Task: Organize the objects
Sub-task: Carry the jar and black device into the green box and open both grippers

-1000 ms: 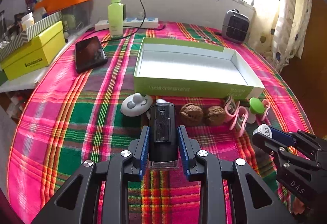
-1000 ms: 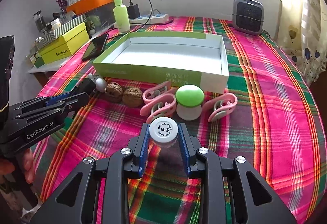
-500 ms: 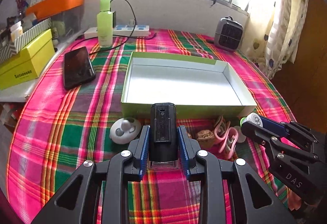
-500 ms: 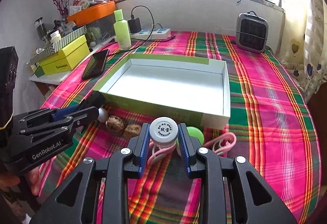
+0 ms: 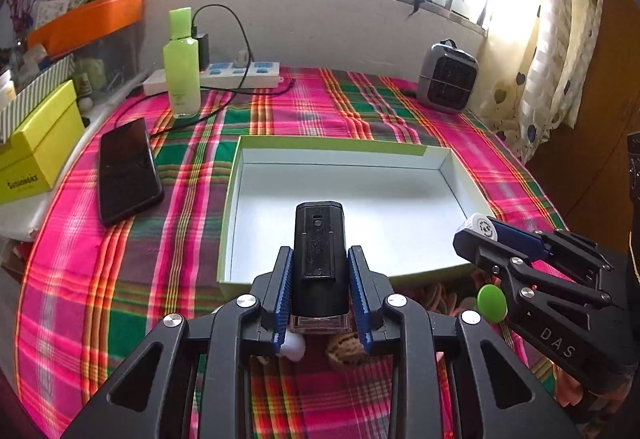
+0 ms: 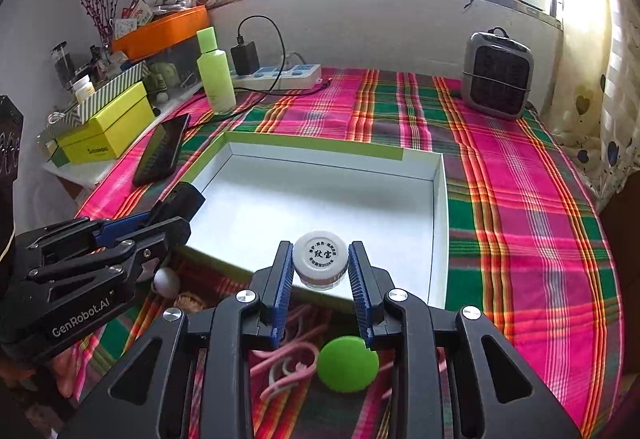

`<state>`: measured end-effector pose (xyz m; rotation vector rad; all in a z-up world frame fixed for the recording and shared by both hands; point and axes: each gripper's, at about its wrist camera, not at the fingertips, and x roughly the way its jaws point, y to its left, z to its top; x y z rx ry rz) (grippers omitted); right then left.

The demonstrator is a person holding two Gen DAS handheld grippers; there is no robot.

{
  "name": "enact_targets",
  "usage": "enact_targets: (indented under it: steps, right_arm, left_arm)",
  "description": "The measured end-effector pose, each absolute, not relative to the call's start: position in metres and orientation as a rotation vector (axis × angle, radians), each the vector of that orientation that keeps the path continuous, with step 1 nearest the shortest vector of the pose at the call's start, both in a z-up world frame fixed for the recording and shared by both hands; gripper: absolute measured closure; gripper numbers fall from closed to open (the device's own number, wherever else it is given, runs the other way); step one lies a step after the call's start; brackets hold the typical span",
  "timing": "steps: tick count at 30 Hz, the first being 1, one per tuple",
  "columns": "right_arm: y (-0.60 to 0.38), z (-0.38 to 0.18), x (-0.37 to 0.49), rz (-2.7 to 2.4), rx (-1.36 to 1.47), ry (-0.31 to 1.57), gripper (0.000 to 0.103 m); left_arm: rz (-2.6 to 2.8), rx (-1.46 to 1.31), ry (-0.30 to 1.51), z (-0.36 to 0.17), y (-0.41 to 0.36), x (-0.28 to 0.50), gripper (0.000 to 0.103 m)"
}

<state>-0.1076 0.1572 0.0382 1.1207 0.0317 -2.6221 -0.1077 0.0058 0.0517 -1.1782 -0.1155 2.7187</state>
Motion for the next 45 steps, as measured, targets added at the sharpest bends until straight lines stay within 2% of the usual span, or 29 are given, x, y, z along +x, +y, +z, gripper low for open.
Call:
enact_targets:
  steps: [25, 45]
  right_arm:
    - [0.159, 0.016, -0.199, -2.611, 1.263, 0.070, 0.074]
    - [0.159, 0.002, -0.224, -2.577, 1.322, 0.099, 0.074]
  left_arm:
    - [2.669, -1.294, -0.089, 0.032, 0.012, -0.194, 0.077]
    - [2.648, -1.348, -0.066, 0.018, 0.015, -0.211, 0.077]
